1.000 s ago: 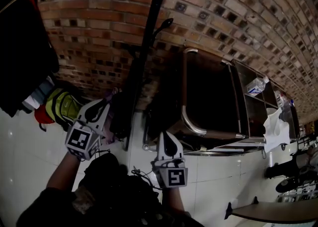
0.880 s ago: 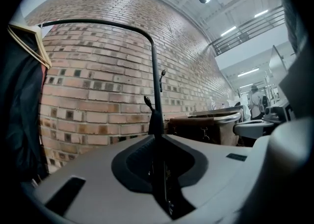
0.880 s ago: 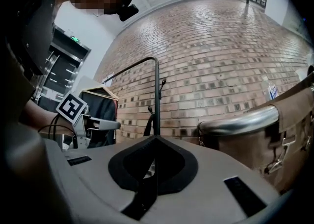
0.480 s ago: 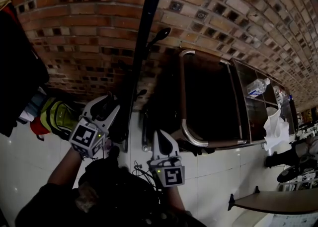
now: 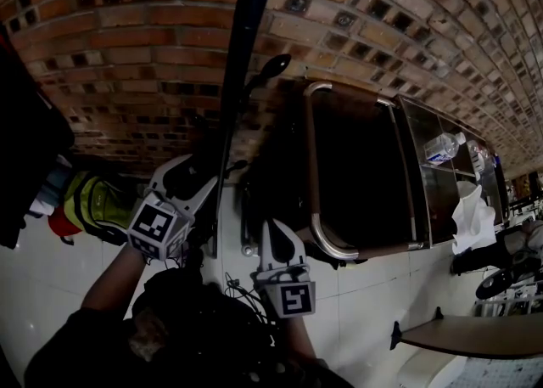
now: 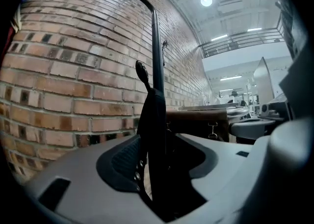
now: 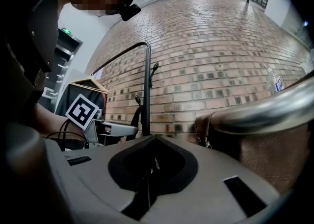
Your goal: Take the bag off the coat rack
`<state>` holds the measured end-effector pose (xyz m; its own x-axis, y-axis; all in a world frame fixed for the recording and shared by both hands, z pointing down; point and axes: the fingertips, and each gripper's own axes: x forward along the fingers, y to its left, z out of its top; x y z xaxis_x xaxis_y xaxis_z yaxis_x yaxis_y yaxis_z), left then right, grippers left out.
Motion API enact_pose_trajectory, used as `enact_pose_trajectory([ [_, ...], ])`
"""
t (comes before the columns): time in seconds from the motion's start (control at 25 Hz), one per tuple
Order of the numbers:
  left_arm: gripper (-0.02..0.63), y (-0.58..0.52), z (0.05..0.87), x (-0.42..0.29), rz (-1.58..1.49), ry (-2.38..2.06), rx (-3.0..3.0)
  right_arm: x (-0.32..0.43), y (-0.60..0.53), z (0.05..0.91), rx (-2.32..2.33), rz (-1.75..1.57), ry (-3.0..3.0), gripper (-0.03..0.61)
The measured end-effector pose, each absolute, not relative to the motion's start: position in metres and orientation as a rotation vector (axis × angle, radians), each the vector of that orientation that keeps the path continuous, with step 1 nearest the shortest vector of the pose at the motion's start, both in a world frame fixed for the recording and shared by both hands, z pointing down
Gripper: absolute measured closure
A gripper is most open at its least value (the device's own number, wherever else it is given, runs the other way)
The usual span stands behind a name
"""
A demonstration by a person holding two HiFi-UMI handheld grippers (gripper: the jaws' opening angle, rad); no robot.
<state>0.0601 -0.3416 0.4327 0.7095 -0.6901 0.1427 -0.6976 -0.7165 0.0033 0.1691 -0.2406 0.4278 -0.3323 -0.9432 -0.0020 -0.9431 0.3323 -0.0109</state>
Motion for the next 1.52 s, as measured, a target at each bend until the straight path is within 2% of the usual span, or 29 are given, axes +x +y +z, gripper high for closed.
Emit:
enact_pose_trajectory([
  [0.08,0.356,-0.345,0.432,0.065,0.198,-1.132,2.869,0.17,-0.244,0.429,-1.816,-0.016,2.554,0.571],
  [0.16,0.414,-0.347,0.434,0.07,0.204,-1.09,2.875,0.171,-0.246,0.431,-1.824,-0.028,2.548,0.571],
  [0.28,0.434,-0.35,0.433,0.073,0.205,-1.087,2.865,0.173,-0.248,0.433,-1.832,-0.053,2.53,0.571],
  [0.36,0.488,-0.351,0.432,0.071,0.207,-1.097,2.861,0.174,-0.249,0.433,-1.83,-0.059,2.524,0.571],
  [0.48,0.502,-0.35,0.429,0.071,0.232,-1.068,2.887,0.174,-0.25,0.433,-1.828,-0.06,2.521,0.571],
  [0.6,0.58,-0.349,0.43,0.072,0.238,-1.013,2.867,0.174,-0.251,0.433,-1.836,-0.066,2.517,0.571],
  [0.84,0.591,-0.342,0.423,0.071,0.164,-0.927,2.825,0.175,-0.252,0.431,-1.841,-0.065,2.507,0.571],
  [1.52,0.594,-0.345,0.342,0.058,-0.211,-0.739,2.733,0.177,-0.264,0.425,-1.843,-0.058,2.485,0.571],
])
